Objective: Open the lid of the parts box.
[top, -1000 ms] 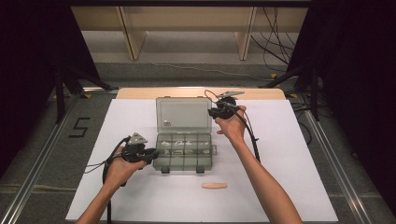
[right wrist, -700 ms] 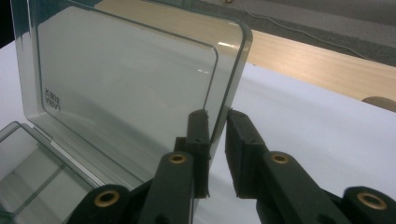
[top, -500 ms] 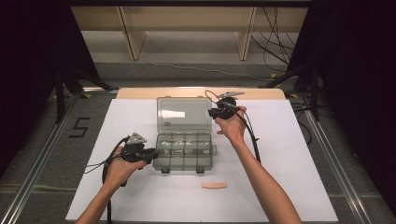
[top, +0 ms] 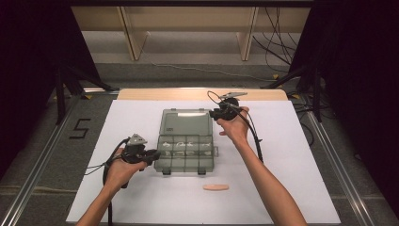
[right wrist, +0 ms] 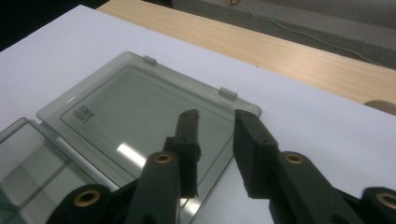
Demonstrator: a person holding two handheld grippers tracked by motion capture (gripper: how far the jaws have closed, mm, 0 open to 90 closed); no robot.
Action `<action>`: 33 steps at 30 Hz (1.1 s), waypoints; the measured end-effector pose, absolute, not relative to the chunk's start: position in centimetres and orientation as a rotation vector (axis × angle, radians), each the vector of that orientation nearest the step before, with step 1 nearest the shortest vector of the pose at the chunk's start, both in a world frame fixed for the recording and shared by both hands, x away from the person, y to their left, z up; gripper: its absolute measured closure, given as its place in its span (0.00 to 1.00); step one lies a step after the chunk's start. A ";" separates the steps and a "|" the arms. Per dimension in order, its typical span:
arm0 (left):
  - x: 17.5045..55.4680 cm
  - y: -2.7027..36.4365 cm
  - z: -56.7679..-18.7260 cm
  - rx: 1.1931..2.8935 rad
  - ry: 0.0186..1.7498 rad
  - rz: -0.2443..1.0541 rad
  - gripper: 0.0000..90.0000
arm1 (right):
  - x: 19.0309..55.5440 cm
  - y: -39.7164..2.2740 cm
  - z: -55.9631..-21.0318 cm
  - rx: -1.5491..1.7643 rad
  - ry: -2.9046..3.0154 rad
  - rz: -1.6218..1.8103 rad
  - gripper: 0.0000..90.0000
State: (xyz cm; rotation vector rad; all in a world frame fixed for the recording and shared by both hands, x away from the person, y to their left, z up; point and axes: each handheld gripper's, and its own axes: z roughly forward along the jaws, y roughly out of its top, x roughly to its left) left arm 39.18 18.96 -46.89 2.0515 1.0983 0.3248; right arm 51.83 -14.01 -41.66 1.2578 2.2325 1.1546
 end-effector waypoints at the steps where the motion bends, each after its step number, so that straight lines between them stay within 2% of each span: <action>1: 39.2 19.0 -46.9 2.052 1.098 0.325 0.81 | 51.7 -14.0 -41.5 1.253 2.237 1.153 0.76; 8: 39.2 19.0 -46.9 2.052 1.094 0.321 0.81 | 50.2 -14.2 -40.0 1.094 2.303 1.172 0.57; 19: 39.2 19.0 -46.8 2.055 1.107 0.301 0.80 | 45.9 -14.9 -38.3 0.859 2.427 1.241 0.48; 25: 39.1 19.0 -46.7 2.053 1.103 0.295 0.73 | 42.9 -15.0 -38.0 0.704 2.501 1.198 0.44; 27: 39.0 18.7 -46.7 2.020 1.123 0.312 0.70 | 42.4 -15.0 -38.0 0.663 2.523 1.172 0.42; 31: 38.8 18.8 -46.4 2.063 1.089 0.319 0.63 | 41.8 -15.2 -38.1 0.650 2.540 1.161 0.40; 33: 38.6 18.5 -46.4 2.014 1.085 0.334 0.59 | 41.6 -15.3 -38.1 0.638 2.543 1.149 0.40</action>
